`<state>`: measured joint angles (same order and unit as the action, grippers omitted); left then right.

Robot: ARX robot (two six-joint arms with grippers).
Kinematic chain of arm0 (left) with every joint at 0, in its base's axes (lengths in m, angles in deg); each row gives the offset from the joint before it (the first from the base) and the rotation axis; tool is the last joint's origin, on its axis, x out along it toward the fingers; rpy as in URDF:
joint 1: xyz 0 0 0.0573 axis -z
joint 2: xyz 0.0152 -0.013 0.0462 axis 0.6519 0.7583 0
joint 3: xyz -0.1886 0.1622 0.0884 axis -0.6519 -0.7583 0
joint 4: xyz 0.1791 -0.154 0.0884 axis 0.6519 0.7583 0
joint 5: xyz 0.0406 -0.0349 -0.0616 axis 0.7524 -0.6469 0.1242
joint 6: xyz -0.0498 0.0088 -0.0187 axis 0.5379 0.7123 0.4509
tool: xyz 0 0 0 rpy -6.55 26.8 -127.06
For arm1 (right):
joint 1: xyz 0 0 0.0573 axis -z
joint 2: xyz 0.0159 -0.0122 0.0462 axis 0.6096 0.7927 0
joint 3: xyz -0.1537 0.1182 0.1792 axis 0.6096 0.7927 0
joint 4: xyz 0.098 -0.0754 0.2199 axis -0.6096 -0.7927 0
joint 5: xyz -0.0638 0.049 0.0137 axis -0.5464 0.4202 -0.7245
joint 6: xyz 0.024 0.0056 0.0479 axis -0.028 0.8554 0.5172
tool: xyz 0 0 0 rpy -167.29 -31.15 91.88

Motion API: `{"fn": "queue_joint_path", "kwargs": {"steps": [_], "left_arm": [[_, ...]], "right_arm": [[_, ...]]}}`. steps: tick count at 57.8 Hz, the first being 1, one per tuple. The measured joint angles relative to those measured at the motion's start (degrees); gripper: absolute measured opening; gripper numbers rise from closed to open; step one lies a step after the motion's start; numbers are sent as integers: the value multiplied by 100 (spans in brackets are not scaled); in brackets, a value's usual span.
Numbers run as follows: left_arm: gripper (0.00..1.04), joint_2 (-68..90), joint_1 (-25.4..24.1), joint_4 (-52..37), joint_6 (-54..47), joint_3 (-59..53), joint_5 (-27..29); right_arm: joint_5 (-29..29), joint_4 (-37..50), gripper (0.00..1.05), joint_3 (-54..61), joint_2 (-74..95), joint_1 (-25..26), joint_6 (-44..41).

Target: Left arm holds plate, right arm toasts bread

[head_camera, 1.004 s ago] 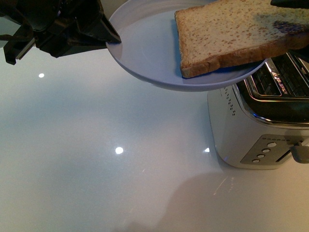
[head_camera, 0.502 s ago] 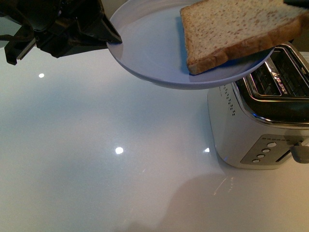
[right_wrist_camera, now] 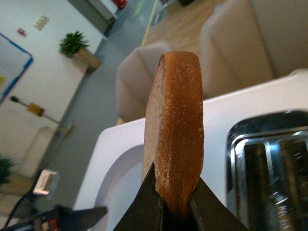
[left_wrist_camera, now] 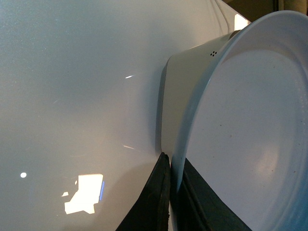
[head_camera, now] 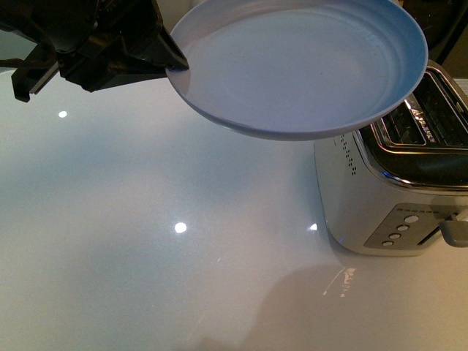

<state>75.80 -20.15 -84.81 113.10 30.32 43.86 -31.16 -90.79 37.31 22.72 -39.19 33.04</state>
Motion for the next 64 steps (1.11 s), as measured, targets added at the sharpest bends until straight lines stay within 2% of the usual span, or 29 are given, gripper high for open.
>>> {"fn": "queue_joint_path", "kwargs": {"steps": [8,17,34,64], "left_arm": [[3,0,0,-13,0,-22,0],[3,0,0,-28,0,-37,0],[3,0,11,-33,2,-39,2],[3,0,13,-33,2,-39,-4]], "right_arm": [[-280,-236,4,-140,197,-37,-870],[-625,-238,4,-63,522,-212,-1344],[-859,15,4,299,953,-586,-1416],[-1307,118,4,308,1609,-782,-1246]]}}
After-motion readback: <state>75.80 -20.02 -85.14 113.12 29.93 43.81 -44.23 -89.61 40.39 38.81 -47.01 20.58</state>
